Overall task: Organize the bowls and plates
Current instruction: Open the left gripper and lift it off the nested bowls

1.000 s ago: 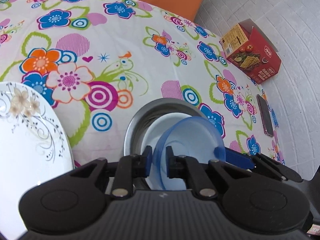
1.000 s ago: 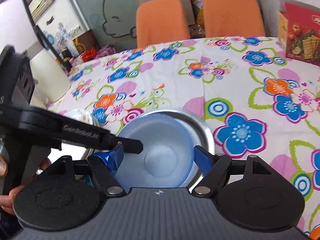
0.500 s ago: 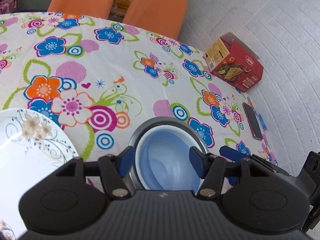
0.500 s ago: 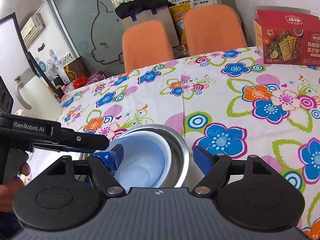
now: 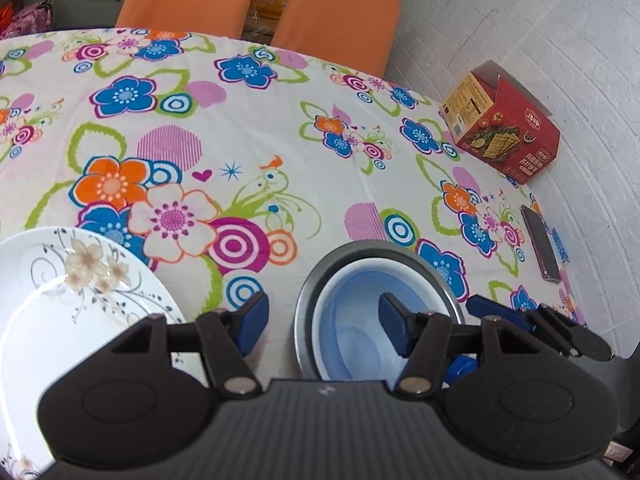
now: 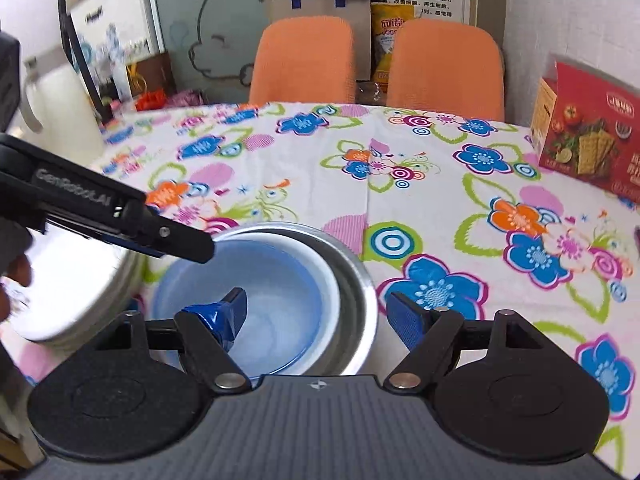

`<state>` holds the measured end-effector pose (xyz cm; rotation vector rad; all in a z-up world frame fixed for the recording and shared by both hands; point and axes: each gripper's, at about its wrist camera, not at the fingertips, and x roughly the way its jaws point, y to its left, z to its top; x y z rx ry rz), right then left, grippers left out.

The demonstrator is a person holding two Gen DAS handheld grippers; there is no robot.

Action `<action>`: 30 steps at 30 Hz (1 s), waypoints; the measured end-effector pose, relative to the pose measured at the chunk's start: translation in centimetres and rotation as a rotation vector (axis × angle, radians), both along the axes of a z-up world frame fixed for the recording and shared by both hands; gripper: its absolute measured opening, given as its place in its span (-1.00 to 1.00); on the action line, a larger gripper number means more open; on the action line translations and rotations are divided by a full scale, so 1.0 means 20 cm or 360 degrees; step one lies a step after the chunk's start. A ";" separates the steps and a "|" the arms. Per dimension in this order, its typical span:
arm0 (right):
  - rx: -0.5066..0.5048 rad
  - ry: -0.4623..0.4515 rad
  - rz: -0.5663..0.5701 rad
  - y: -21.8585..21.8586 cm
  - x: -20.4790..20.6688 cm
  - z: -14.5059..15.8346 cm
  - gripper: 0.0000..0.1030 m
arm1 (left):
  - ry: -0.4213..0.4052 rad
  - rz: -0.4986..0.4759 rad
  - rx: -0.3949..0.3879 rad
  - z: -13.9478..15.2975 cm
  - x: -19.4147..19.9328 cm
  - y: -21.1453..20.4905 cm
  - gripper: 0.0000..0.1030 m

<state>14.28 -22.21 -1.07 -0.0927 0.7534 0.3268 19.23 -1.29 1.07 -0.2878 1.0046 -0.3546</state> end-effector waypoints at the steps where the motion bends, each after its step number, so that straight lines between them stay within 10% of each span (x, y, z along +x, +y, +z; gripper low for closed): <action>1: -0.0028 0.0007 -0.0002 0.00 0.02 -0.01 0.23 | -0.0006 -0.0003 0.0029 -0.01 0.00 -0.01 0.18; 13: -0.0215 0.0076 -0.0067 -0.04 0.12 -0.08 0.23 | 0.0025 0.0004 0.0070 -0.08 0.04 -0.02 0.18; 30: 0.0390 -0.0154 -0.0244 -0.10 -0.14 0.09 0.25 | -0.0243 0.0108 0.0082 0.10 -0.14 0.05 0.23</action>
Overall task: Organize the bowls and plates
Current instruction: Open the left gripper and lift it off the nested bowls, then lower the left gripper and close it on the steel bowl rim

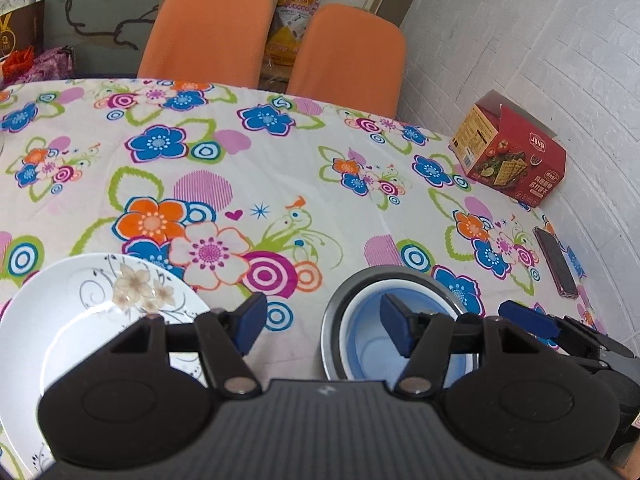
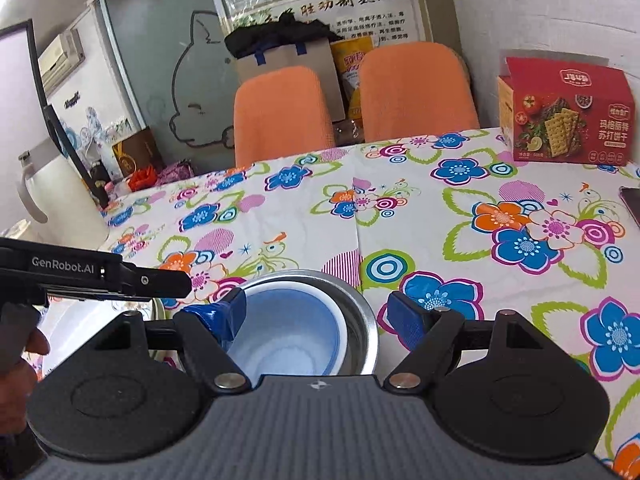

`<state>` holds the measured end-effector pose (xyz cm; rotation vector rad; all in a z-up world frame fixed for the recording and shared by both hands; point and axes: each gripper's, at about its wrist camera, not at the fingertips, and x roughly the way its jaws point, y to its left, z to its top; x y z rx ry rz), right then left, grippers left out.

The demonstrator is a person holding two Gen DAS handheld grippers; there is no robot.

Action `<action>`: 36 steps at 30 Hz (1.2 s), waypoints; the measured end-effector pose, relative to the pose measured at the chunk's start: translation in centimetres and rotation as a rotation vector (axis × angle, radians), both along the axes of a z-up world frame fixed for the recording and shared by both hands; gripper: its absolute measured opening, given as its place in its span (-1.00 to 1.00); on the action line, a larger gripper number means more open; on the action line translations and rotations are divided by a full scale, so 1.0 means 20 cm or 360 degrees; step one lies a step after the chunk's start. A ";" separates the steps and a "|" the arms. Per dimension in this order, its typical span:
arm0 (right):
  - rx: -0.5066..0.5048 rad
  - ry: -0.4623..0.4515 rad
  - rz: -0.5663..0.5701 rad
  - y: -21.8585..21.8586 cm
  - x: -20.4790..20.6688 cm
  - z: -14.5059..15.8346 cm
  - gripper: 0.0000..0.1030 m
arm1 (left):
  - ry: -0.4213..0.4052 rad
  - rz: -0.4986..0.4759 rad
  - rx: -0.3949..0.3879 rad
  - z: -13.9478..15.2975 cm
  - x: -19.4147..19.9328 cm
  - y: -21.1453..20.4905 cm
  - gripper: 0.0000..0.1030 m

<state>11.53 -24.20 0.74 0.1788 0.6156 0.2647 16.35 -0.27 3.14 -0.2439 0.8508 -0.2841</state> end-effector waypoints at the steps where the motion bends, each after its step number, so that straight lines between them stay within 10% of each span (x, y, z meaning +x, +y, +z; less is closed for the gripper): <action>1: 0.0027 -0.0016 -0.0032 -0.01 -0.02 0.00 0.25 | -0.0013 0.0011 -0.0003 0.00 -0.02 -0.01 0.23; 36: 0.0113 0.0217 -0.0090 -0.07 0.09 -0.23 0.27 | 0.0140 -0.0050 0.0117 -0.18 0.09 -0.18 0.25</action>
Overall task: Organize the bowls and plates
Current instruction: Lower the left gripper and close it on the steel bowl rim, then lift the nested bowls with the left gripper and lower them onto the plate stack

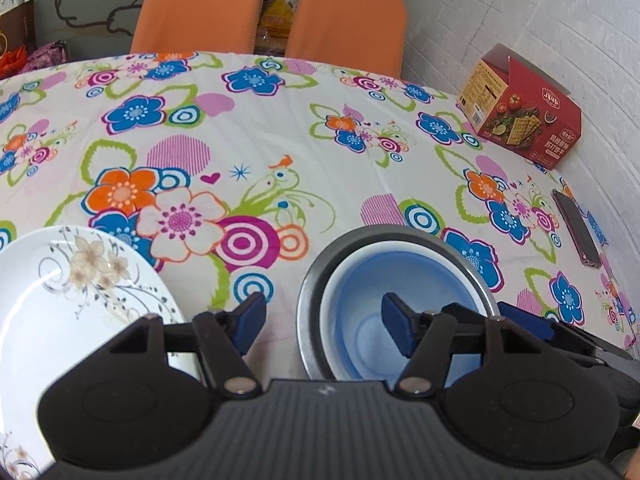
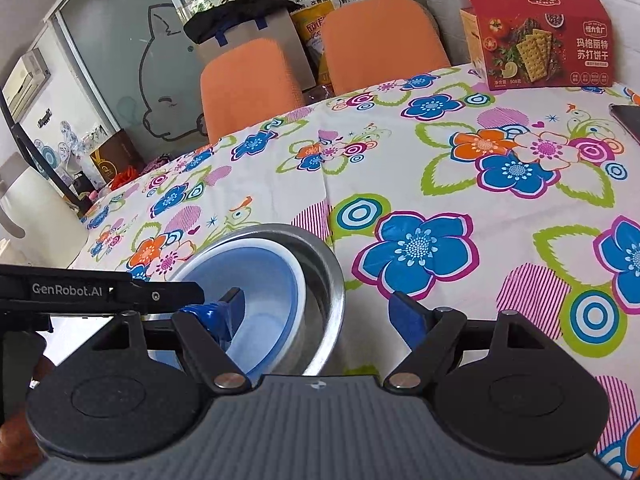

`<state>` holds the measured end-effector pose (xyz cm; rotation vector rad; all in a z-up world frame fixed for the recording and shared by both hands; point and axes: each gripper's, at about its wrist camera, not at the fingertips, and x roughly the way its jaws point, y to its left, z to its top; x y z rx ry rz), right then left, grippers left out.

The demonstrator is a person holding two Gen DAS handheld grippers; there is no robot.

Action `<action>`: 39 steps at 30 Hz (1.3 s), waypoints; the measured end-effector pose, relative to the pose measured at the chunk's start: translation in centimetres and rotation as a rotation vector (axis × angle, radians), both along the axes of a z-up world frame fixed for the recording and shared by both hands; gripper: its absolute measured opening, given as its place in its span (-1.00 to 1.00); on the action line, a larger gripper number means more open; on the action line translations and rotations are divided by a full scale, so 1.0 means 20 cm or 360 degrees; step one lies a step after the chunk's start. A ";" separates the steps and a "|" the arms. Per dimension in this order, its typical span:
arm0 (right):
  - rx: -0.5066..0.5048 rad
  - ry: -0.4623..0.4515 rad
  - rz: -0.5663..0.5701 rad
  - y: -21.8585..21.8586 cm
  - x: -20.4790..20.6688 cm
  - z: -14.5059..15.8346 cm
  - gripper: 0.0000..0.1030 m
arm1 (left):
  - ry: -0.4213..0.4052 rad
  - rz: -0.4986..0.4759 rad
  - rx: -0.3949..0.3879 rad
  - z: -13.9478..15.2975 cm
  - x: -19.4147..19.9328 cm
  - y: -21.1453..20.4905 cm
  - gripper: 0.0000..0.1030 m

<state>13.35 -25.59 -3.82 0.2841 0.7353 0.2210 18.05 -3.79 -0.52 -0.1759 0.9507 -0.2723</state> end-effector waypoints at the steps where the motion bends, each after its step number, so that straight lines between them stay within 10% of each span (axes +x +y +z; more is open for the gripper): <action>1: -0.0003 0.0008 0.0010 0.01 0.01 -0.01 0.28 | 0.0014 -0.0002 0.0000 -0.01 0.01 0.00 0.25; 15: -0.0474 0.0019 0.0225 0.19 0.03 -0.06 0.34 | 0.0053 -0.0064 0.0127 -0.11 0.04 -0.06 0.25; 21: -0.0436 0.0042 0.0211 0.18 0.04 -0.06 0.35 | -0.0003 -0.0088 0.0205 -0.13 0.01 -0.10 0.22; 24: -0.0365 -0.0001 0.0218 0.17 0.02 -0.06 0.26 | -0.0012 -0.0091 0.0207 -0.12 0.01 -0.09 -0.03; 26: -0.0324 -0.0006 0.0227 0.19 0.01 -0.06 0.27 | 0.0006 -0.0140 0.0109 -0.12 0.01 -0.08 -0.54; 39: -0.0319 -0.0059 0.0074 0.20 -0.02 0.03 0.34 | -0.0019 -0.0144 0.0051 -0.04 0.05 -0.14 -0.54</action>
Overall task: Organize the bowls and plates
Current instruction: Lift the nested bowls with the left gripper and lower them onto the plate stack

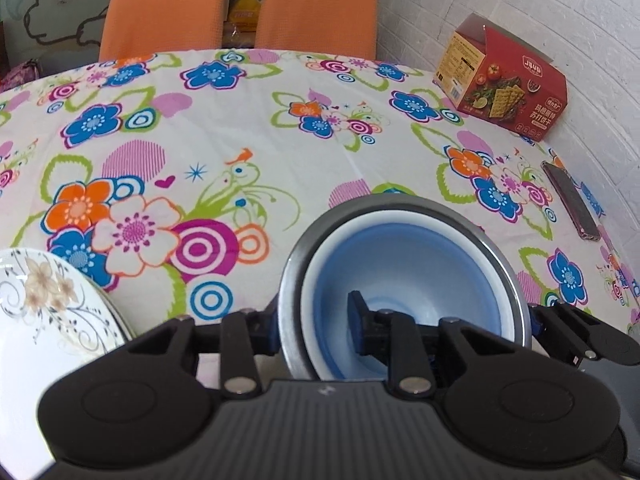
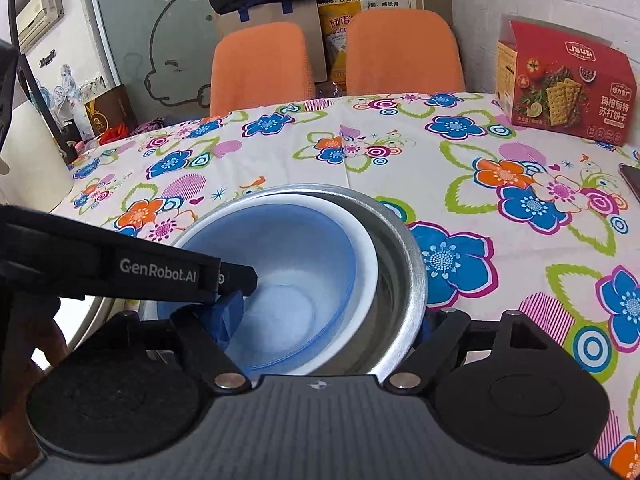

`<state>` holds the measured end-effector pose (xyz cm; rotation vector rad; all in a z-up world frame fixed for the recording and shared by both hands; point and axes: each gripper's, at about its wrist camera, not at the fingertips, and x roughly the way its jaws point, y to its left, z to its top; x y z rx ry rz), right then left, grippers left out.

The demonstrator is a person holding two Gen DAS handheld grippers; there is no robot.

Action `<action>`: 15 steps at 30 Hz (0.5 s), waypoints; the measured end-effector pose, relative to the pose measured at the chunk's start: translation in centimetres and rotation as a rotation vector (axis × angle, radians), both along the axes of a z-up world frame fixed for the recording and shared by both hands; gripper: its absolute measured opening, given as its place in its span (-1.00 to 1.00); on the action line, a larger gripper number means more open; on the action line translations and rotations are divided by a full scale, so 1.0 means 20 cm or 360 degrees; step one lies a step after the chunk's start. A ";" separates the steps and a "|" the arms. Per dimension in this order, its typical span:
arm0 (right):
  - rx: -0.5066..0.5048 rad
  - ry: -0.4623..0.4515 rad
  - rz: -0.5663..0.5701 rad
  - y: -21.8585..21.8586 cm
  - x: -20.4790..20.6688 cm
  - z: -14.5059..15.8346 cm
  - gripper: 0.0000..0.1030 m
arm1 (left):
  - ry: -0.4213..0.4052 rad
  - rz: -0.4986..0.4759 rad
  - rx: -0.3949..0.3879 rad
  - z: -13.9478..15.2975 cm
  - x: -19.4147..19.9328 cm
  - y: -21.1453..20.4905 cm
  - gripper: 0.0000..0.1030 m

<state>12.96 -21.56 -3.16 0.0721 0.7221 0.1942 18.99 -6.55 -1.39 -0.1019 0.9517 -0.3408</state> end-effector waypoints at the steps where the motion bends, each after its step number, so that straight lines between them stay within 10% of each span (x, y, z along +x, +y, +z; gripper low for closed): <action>1: -0.0005 -0.0013 -0.0008 0.00 -0.01 0.02 0.34 | -0.0013 -0.0008 -0.0002 0.01 0.00 0.00 -0.53; 15: 0.0044 -0.0159 0.0352 0.50 -0.09 0.18 0.35 | -0.0174 0.0311 0.0024 0.25 -0.23 0.52 -0.49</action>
